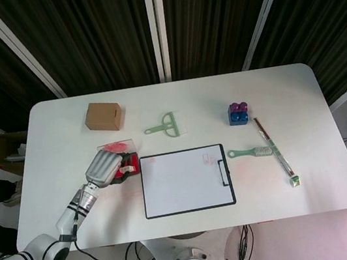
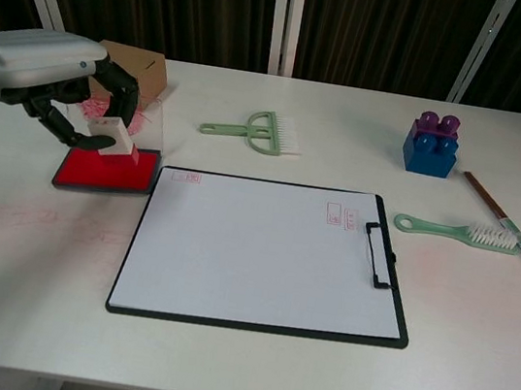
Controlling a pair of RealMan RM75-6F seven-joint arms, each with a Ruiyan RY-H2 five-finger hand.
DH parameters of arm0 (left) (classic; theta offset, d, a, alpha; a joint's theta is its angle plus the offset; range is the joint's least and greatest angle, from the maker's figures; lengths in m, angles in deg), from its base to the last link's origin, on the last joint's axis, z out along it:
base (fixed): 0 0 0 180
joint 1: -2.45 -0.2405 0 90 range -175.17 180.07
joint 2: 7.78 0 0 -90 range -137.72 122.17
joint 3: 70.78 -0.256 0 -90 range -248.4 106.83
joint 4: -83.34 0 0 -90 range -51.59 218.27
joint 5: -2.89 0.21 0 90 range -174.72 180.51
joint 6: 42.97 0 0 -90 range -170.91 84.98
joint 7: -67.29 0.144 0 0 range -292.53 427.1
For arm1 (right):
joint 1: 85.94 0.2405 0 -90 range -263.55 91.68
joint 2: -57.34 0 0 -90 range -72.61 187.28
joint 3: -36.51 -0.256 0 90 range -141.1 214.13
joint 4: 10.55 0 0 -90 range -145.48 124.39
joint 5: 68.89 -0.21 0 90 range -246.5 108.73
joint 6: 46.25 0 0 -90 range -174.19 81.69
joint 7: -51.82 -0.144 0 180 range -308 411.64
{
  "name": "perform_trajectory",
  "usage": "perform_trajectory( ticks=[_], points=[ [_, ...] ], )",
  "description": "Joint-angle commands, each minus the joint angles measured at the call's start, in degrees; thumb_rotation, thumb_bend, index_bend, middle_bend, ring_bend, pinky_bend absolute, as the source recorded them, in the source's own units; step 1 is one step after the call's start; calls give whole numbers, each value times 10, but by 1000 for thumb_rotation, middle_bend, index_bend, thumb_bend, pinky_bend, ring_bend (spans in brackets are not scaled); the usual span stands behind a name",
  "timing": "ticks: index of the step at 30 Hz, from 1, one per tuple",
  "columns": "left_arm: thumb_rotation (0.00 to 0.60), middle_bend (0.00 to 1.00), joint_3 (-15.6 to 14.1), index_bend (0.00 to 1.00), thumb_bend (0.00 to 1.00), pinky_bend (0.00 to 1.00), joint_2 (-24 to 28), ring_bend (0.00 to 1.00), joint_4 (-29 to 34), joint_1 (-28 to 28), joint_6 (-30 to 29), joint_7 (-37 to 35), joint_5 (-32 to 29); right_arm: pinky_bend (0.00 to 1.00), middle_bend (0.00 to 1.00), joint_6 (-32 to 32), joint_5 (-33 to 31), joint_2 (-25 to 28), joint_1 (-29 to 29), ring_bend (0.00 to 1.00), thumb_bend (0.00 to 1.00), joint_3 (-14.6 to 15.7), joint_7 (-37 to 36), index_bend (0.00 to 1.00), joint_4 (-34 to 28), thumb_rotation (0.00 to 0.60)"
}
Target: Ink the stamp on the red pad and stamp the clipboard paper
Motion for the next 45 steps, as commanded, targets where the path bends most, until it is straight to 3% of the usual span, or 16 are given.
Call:
perform_trajectory(
  ticks=[1,9,16,37,45],
  points=[
    [600,671,4,648,407,1000,-23,1000,-46,21,14,-32,-2,0,0,2,-1,2,-1,0,281,-1,1,0,-3,600],
    [600,678,-6,658,408,1000,-70,1000,-130,35,29,-52,-11,0,0,16,0,12,-7,0,282,-4,-3,0,-13,600],
    [600,688,-16,666,434,1000,-85,1000,-167,38,31,-58,-12,0,0,11,-10,13,-13,0,288,-3,-8,0,-8,600],
    [600,700,-30,680,446,1000,-109,1000,-219,39,42,-82,-26,0,0,19,11,-6,-8,0,289,0,-17,0,17,600],
    [600,700,-22,680,446,1000,-77,1000,-167,43,13,-68,-18,0,0,23,16,-11,-7,0,290,1,-24,0,28,600]
  ],
)
